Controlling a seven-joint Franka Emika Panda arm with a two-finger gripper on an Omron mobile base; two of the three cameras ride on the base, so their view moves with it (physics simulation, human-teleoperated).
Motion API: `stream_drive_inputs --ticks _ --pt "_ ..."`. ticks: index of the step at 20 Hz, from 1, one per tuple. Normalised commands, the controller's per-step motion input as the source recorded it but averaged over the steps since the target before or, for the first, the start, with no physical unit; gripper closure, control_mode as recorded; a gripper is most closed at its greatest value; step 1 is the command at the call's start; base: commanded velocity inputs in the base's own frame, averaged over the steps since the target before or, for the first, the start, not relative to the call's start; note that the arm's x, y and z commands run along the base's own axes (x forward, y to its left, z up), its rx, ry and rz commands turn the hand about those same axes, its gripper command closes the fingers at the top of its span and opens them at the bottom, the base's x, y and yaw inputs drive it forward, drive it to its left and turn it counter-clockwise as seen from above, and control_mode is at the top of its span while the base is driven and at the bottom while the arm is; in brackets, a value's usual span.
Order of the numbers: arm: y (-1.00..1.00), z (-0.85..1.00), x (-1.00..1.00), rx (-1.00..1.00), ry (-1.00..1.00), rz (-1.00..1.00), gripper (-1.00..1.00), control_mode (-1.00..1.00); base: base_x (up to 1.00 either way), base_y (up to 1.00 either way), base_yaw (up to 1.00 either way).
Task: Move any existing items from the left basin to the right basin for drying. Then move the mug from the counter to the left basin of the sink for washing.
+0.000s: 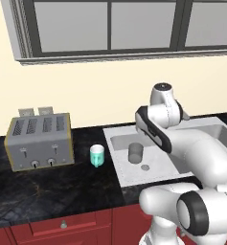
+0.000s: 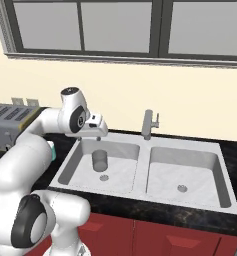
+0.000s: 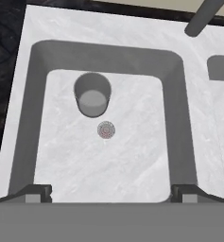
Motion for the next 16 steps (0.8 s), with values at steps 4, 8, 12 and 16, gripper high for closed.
stream_drive_inputs --ticks 4,8,12,16 --pt "-0.02 -0.19 0.07 0.0 0.01 0.0 -1.0 -1.0 0.0 0.0 0.0" --pt "-0.01 -0.12 0.07 0.0 0.01 0.0 -1.0 -1.0 0.0 0.0 0.0" --pt "0.0 -0.05 0.07 0.0 0.02 0.0 -1.0 -1.0 0.0 0.0 0.0" --pt "0.0 -0.03 0.06 0.0 0.02 0.0 -1.0 -1.0 0.0 0.0 0.0"
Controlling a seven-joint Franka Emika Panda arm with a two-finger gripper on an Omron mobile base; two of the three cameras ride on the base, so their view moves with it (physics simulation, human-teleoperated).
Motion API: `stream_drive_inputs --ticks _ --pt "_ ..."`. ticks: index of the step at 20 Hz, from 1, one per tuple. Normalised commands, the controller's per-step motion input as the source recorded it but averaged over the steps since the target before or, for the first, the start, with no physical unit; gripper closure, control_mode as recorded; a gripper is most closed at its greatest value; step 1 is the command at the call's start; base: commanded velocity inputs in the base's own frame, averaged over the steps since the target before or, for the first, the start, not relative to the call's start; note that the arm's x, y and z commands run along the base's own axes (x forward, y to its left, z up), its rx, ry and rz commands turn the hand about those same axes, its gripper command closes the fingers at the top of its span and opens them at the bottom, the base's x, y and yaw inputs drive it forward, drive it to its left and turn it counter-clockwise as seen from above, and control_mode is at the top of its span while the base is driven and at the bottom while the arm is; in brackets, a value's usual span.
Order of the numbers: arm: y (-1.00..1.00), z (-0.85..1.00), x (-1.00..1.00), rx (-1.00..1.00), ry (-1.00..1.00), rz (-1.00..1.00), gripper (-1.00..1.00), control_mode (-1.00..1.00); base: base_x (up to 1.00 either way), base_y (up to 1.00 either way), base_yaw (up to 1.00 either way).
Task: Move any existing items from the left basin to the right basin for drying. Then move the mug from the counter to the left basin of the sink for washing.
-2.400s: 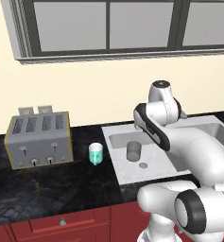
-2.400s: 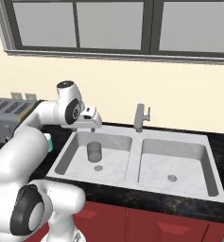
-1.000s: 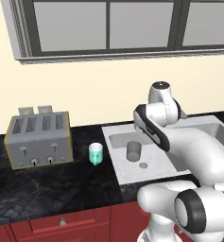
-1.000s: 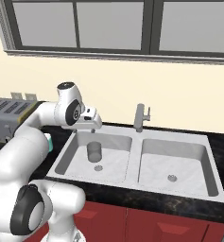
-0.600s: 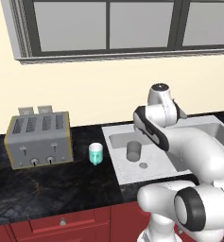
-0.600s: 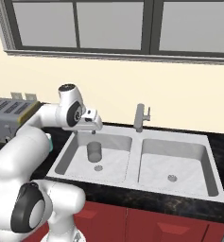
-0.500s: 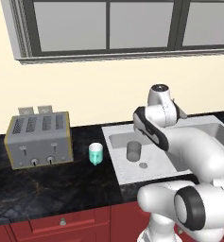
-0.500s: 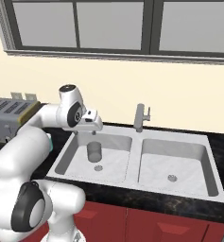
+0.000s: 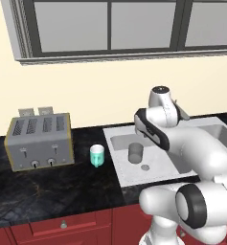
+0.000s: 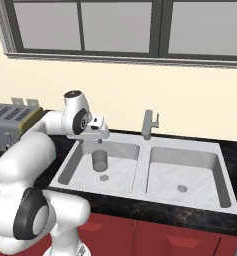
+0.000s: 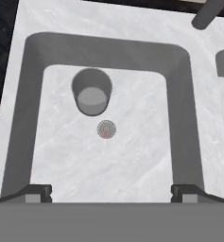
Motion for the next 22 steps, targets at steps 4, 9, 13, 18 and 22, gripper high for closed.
stream_drive_inputs --ticks 4,9,13,18,22 --pt "0.0 -0.01 0.05 0.0 0.01 0.0 -1.0 -1.0 0.0 0.0 0.0" --pt "0.0 0.0 0.07 0.0 0.0 0.0 -1.0 -1.0 0.0 0.0 0.0" --pt "-0.01 0.0 0.26 0.0 0.0 -0.01 -1.0 -1.0 0.0 0.0 0.0" --pt "0.0 0.0 0.45 0.0 0.07 -0.07 -1.0 -1.0 0.0 0.0 0.0" --pt "-0.01 0.0 0.25 0.0 0.07 -0.01 -1.0 -1.0 0.0 0.0 0.0"
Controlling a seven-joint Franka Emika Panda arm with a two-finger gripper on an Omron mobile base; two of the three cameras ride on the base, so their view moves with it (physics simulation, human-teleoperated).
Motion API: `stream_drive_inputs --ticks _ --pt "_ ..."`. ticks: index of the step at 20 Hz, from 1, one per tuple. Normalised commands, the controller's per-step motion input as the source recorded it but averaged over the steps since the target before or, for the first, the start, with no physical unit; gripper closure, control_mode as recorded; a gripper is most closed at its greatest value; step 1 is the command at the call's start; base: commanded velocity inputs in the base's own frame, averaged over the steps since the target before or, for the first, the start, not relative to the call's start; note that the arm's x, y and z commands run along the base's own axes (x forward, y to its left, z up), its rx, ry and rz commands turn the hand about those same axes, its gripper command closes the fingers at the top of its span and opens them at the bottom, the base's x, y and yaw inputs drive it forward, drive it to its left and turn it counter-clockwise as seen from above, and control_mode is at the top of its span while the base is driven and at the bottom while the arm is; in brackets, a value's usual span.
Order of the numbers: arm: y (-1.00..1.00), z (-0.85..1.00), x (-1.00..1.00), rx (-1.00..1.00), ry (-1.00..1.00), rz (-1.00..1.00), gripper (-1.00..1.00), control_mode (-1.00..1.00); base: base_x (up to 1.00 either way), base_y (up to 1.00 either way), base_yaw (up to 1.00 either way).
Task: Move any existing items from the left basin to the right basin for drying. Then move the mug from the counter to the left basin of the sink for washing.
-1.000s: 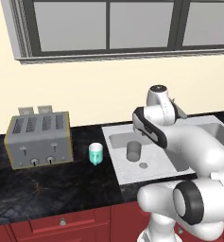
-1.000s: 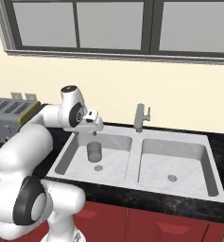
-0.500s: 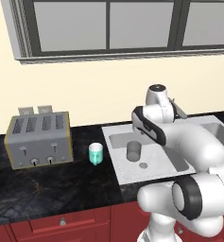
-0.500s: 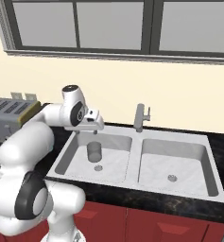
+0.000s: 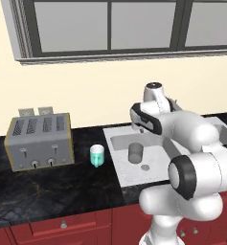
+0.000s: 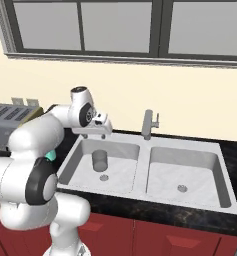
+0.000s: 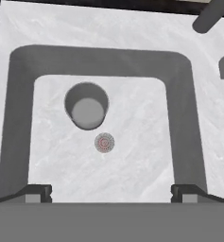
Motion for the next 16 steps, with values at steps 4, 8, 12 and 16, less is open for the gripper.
stream_drive_inputs --ticks 4,8,12,16 --pt "0.0 0.0 0.39 0.0 0.07 0.0 -1.0 -1.0 0.0 0.0 0.0" --pt "0.0 0.0 0.43 0.0 0.07 0.0 -1.0 -1.0 0.0 0.0 0.0" --pt "0.0 -0.11 0.42 0.0 0.06 0.0 -1.0 -1.0 0.0 0.0 0.0" --pt "-0.01 -0.21 0.4 0.0 0.04 0.0 -1.0 -1.0 0.0 0.0 0.0"
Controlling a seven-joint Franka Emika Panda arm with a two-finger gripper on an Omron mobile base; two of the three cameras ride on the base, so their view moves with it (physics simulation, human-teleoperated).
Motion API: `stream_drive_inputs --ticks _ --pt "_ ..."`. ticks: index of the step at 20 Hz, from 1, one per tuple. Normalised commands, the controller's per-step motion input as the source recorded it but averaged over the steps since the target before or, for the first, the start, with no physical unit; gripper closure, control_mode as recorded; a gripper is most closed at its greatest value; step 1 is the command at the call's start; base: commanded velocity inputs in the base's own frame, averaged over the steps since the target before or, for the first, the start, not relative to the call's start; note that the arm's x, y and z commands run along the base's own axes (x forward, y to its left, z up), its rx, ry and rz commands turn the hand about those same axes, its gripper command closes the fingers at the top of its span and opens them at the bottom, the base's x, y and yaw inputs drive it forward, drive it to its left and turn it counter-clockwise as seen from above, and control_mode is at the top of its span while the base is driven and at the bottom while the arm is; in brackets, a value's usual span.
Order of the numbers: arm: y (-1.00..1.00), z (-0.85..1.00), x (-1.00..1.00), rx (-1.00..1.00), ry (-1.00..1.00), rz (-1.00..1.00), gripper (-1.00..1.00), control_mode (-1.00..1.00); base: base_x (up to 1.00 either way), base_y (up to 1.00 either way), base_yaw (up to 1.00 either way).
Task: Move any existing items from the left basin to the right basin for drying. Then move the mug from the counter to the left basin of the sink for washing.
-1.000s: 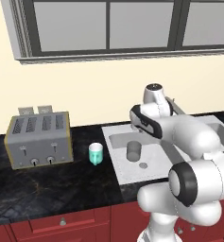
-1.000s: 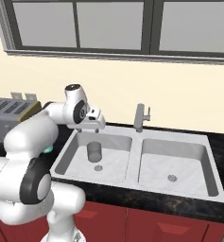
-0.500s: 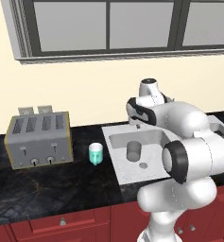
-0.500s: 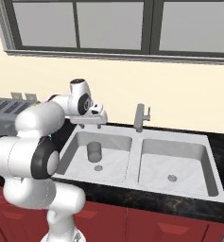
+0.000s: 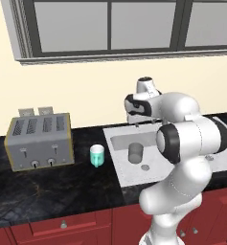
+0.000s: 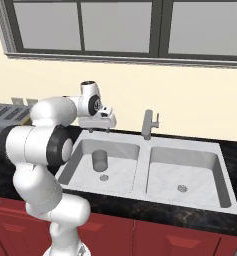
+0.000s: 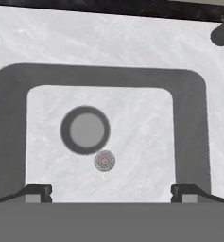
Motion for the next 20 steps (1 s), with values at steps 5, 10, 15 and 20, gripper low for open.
stream_drive_inputs --ticks 5,10,15,20 --pt "-0.04 -0.22 0.28 0.0 0.03 0.0 -1.0 -1.0 0.0 0.0 0.0" --pt "-0.09 -0.08 0.06 0.0 0.01 0.0 -1.0 -1.0 0.0 0.0 0.0" --pt "-0.02 -0.01 0.02 0.0 0.01 0.0 -1.0 -1.0 0.0 0.0 0.0" --pt "0.0 0.0 0.02 0.0 0.03 0.0 -1.0 -1.0 0.0 0.0 0.0"
